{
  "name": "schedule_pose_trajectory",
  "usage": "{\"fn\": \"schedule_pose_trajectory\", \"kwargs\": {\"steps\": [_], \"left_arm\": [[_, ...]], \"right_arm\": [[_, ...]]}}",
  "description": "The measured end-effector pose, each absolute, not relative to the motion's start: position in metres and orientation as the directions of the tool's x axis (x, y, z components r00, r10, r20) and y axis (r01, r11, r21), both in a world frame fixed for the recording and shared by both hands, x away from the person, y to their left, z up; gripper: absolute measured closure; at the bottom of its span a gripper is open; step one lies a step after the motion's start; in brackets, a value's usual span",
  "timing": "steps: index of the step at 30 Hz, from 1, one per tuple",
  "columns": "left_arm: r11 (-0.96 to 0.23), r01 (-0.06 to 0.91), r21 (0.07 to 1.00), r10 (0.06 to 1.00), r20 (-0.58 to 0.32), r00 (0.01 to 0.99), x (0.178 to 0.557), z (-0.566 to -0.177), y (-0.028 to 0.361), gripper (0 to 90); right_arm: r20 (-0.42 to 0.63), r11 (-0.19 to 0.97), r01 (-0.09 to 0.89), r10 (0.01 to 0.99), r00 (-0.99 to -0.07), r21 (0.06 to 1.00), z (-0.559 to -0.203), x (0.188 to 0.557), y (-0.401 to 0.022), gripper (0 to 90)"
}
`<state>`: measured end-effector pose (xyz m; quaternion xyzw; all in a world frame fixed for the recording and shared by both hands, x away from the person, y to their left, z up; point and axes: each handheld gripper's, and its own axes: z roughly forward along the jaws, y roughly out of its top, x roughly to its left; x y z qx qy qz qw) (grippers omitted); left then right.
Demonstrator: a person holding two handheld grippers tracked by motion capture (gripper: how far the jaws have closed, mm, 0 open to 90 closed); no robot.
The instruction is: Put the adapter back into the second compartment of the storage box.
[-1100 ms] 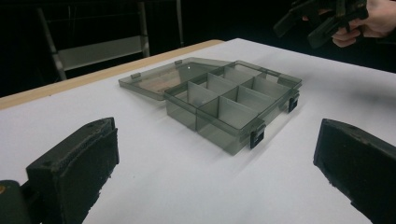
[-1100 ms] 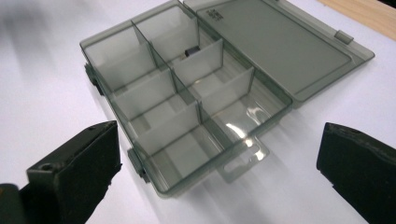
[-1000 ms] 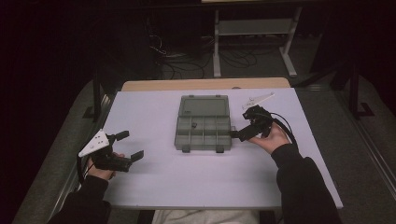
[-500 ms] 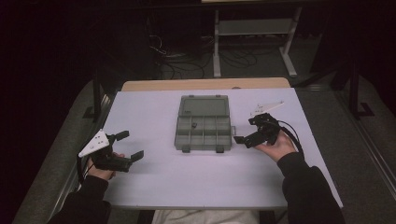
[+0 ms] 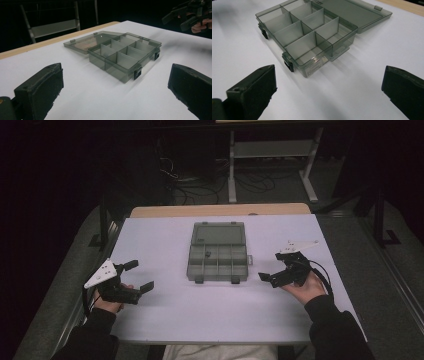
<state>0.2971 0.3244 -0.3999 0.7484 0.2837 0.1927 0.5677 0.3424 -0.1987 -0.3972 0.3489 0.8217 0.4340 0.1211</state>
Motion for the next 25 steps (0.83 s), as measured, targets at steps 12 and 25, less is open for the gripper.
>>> {"fn": "schedule_pose_trajectory", "kwargs": {"steps": [12, 25], "left_arm": [[-0.195, 0.208, 0.959, 0.645, -0.034, 0.763, 0.297, -0.4, 0.324, 0.0], [-0.195, 0.207, 0.959, 0.645, -0.034, 0.764, 0.297, -0.4, 0.324, 0.0]], "right_arm": [[0.122, 0.306, 0.461, 0.711, -0.693, 0.833, -0.405, 0.324, -0.22, 0.0], [0.138, 0.265, 0.47, 0.736, -0.662, 0.842, -0.413, 0.309, -0.24, 0.0]]}}
